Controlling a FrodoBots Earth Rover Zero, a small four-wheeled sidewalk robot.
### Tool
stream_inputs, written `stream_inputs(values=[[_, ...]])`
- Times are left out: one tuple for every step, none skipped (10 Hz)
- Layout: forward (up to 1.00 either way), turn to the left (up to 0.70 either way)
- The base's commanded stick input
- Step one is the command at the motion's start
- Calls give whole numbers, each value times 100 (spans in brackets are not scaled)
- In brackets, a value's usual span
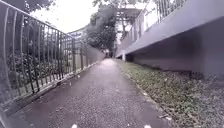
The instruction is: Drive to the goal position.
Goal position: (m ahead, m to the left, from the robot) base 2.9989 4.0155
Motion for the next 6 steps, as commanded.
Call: stream_inputs(values=[[70, 0], [70, 0], [70, 0], [70, 0], [70, 0], [70, 0]])
